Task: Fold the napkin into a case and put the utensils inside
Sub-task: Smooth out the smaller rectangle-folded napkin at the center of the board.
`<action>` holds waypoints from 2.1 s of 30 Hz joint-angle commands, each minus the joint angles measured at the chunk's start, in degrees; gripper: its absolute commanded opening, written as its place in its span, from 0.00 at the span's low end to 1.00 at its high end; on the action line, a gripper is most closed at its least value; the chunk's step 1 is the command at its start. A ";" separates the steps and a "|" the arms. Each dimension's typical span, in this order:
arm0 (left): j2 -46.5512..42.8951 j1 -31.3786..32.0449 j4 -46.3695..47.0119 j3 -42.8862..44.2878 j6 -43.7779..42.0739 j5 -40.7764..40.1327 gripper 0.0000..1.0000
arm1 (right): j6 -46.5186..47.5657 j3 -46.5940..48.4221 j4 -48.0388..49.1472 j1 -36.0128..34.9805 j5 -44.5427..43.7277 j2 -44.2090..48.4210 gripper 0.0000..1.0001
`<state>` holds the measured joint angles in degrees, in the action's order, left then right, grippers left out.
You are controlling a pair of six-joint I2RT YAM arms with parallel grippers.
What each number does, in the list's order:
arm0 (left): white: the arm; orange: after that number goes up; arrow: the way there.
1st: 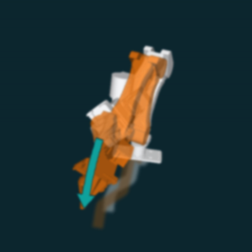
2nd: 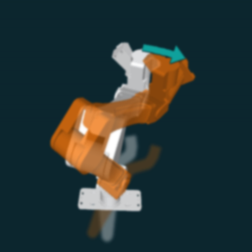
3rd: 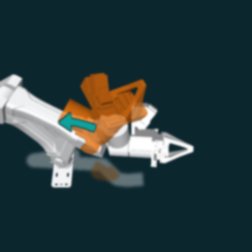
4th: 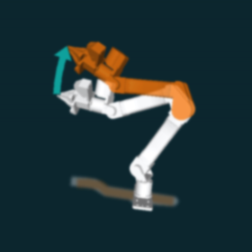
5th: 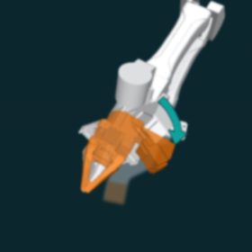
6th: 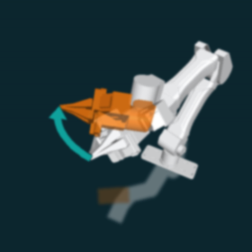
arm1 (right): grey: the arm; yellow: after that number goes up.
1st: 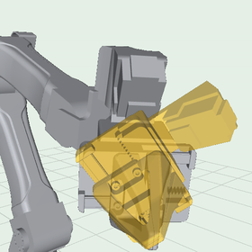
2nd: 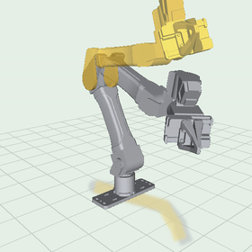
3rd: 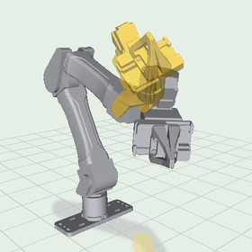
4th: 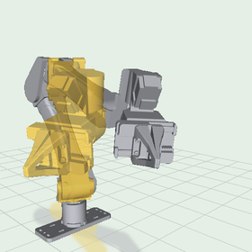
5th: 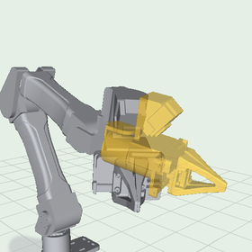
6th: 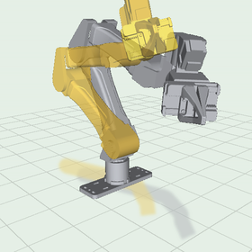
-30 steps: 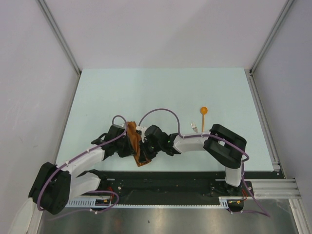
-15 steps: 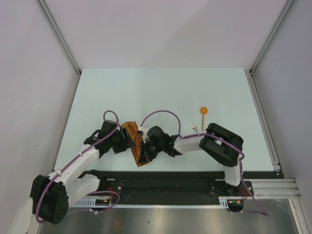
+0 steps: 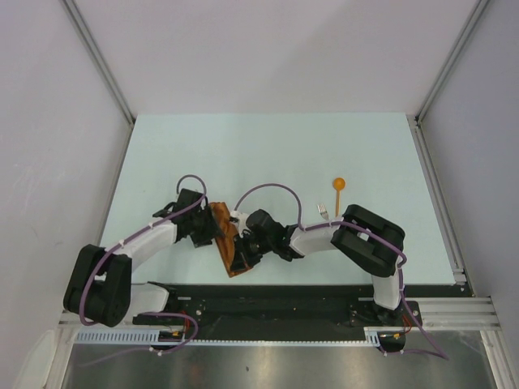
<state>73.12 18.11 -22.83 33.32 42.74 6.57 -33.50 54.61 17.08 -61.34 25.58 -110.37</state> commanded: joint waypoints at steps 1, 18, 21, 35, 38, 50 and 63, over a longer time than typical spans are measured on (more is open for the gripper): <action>0.79 -1.50 3.14 1.31 -1.69 -4.01 0.40 | 1.50 -1.17 -1.60 0.43 -0.53 0.76 0.00; -1.31 -3.34 9.91 -1.50 -3.19 -2.53 0.20 | 3.97 10.95 -11.38 6.14 0.25 1.39 0.00; -0.53 -3.34 9.74 -1.07 -3.28 -1.38 0.23 | 3.70 12.79 -9.71 6.15 0.61 -1.15 0.00; -2.92 -7.64 -0.90 9.73 -4.59 -5.51 0.64 | 2.56 10.87 -4.87 5.79 1.31 -8.64 0.00; 3.07 -8.52 -0.82 11.68 -5.56 -5.69 0.64 | 2.47 11.04 -4.69 5.80 1.57 -8.72 0.00; 10.45 -9.05 4.64 11.50 -6.26 -5.60 0.57 | 3.00 11.83 -5.48 5.79 1.22 -8.29 0.00; 11.43 -7.48 6.39 13.26 -7.14 -12.02 0.26 | 3.00 12.63 -5.66 5.79 1.57 -9.16 0.00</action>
<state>87.22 9.69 -19.77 45.39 36.38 -2.48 -31.29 66.35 11.53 -55.05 27.40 -117.73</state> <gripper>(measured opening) 0.281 0.009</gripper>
